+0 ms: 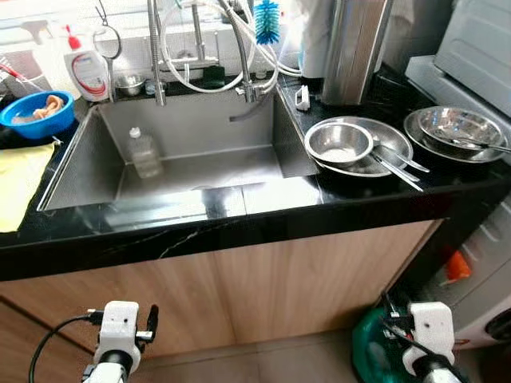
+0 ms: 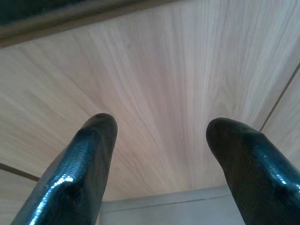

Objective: Kitchen organization

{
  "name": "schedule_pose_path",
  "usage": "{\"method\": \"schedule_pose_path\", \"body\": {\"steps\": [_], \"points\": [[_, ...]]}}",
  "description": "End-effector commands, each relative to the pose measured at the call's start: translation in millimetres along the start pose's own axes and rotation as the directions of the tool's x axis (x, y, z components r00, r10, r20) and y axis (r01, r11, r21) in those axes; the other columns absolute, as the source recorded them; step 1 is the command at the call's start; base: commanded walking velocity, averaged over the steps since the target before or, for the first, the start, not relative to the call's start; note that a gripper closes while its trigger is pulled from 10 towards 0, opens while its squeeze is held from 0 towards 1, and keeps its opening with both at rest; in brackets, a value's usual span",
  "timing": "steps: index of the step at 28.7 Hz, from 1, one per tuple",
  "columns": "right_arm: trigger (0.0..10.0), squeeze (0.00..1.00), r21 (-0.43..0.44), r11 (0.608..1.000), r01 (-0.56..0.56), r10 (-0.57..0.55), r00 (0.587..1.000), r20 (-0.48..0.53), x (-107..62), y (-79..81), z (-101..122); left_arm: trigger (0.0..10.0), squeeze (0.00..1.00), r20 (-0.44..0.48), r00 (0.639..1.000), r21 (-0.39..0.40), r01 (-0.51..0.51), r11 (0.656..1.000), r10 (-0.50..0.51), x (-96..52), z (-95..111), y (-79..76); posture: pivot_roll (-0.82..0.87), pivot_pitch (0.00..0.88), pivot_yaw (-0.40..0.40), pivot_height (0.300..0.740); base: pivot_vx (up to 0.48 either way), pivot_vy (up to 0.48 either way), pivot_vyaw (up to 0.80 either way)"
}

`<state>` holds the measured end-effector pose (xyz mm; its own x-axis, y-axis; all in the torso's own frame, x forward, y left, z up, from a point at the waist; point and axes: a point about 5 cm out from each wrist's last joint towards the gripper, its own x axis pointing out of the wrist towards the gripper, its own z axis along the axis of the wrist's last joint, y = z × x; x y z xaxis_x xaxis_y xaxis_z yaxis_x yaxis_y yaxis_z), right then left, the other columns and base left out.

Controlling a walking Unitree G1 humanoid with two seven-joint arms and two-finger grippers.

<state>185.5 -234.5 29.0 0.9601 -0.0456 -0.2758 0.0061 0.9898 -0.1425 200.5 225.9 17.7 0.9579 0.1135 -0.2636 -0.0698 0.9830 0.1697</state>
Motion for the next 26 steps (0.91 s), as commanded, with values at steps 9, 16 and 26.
{"method": "schedule_pose_path", "body": {"steps": [9, 16, 26], "points": [[10.0, 0.00, -0.020, 0.996, 0.092, -0.089, 0.989, 0.121, -5.3, -8.2, 49.5, 10.0, 0.00, 0.092, 0.965, -0.112, -0.237, 0.965, 0.247, -17.5, 34.7, 35.2, -0.14, 0.000, 0.092, 0.740, 0.000, 0.000, 0.00], [10.0, 0.00, -0.018, 0.991, 0.136, -0.131, 0.977, 0.165, -5.1, -8.5, 66.7, 10.0, 0.00, 0.276, 0.919, -0.108, -0.260, 0.960, 0.280, -10.1, 89.1, 46.6, -0.14, 0.000, 0.095, 0.740, 0.000, 0.000, 0.00], [10.0, 0.00, 0.013, 0.984, 0.180, -0.177, 0.945, 0.274, 12.7, -10.4, 102.9, 10.0, 0.00, 0.458, 0.861, -0.161, -0.166, 0.973, 0.223, 24.9, 159.5, 32.4, -0.17, 0.000, 0.112, 0.740, 0.000, 0.000, 0.00]]}}
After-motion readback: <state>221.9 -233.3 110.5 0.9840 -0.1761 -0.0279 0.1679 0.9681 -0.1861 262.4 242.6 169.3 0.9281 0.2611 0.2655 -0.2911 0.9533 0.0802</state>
